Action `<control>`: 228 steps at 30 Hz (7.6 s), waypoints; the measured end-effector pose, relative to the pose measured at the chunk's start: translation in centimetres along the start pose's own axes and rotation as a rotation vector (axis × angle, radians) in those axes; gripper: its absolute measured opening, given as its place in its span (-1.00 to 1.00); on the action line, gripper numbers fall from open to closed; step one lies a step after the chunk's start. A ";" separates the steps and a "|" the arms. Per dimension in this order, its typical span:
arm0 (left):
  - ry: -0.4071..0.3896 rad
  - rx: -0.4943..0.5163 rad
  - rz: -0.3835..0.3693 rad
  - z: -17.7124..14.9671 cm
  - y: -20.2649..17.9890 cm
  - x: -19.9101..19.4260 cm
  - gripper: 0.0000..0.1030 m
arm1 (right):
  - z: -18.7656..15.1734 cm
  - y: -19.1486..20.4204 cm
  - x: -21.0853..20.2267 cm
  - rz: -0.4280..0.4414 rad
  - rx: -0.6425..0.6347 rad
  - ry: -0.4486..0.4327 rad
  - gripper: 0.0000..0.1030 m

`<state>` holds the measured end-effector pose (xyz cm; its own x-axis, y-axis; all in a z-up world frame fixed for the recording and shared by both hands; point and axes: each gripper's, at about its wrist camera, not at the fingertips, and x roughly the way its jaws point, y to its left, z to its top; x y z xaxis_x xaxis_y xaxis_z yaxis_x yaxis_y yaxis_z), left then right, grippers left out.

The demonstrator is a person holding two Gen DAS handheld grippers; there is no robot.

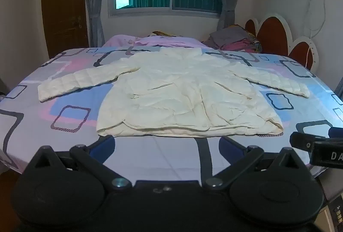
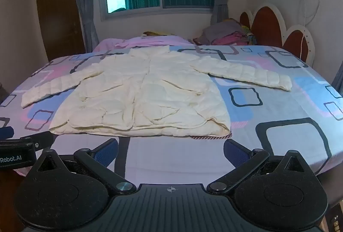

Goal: Fold large clothes

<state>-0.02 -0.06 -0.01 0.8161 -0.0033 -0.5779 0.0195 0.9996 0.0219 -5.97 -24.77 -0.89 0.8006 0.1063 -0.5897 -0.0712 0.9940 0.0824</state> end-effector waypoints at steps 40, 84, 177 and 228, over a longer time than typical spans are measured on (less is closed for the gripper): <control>0.007 -0.027 -0.016 -0.2 0.3 -0.5 1.00 | 0.4 0.7 0.0 0.007 0.001 -0.016 1.00; 0.014 -0.031 -0.019 -0.4 0.1 0.3 1.00 | 0.7 0.1 0.1 0.002 -0.012 -0.010 1.00; 0.124 -0.033 -0.090 17.8 -11.4 36.0 0.86 | 15.2 -37.5 33.1 -0.318 0.670 0.035 -0.21; 0.150 -0.263 -0.022 16.7 10.7 38.1 0.73 | 20.7 9.2 47.4 0.309 -0.281 0.066 -0.90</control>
<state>40.92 10.04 -8.12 0.7225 -0.0400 -0.6902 -0.1301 0.9726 -0.1926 43.64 -11.11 -11.42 0.6770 0.3924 -0.6226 -0.4684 0.8823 0.0467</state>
